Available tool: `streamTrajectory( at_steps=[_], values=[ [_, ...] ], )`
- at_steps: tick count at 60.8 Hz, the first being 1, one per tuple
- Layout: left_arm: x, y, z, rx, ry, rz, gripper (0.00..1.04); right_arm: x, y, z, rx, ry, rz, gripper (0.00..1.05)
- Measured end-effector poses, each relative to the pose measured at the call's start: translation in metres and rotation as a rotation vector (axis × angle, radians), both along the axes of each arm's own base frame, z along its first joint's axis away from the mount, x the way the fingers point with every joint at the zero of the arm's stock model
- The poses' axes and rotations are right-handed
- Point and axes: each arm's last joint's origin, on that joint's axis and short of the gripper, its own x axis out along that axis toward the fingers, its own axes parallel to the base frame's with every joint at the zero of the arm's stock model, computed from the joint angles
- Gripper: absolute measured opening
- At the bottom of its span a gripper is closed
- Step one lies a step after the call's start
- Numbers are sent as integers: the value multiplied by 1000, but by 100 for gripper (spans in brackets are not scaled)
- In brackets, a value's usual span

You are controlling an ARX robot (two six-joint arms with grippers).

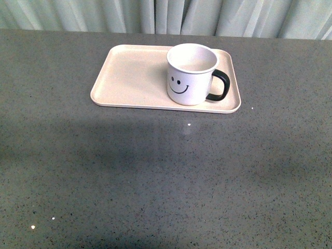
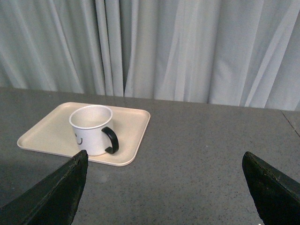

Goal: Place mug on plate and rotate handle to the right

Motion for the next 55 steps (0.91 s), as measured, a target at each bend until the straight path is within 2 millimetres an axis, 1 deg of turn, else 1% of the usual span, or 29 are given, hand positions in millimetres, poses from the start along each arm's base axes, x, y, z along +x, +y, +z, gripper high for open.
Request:
streamTrajectory(
  at_steps=[21, 26, 29, 40, 41, 43, 44, 49, 55],
  values=[
    [-8, 0, -1, 0, 1, 0, 1, 0, 0, 0, 0, 0, 0, 96],
    [-15, 0, -5, 0, 34, 0, 1, 0, 0, 0, 0, 0, 0, 96],
    [-17, 0, -4, 0, 19, 0, 1, 0, 0, 0, 0, 0, 0, 96],
    [-18, 0, -4, -1, 18, 0, 2, 0, 0, 0, 0, 0, 0, 96],
    [-18, 0, -4, 0, 18, 0, 4, 0, 0, 0, 0, 0, 0, 96],
    [-18, 0, -4, 0, 18, 0, 11, 0, 0, 0, 0, 0, 0, 96],
    [-18, 0, -4, 0, 18, 0, 12, 0, 0, 0, 0, 0, 0, 96],
    [-18, 0, -4, 0, 18, 0, 30, 0, 0, 0, 0, 0, 0, 96],
    [-18, 0, -4, 0, 18, 0, 46, 0, 0, 0, 0, 0, 0, 96]
  ],
)
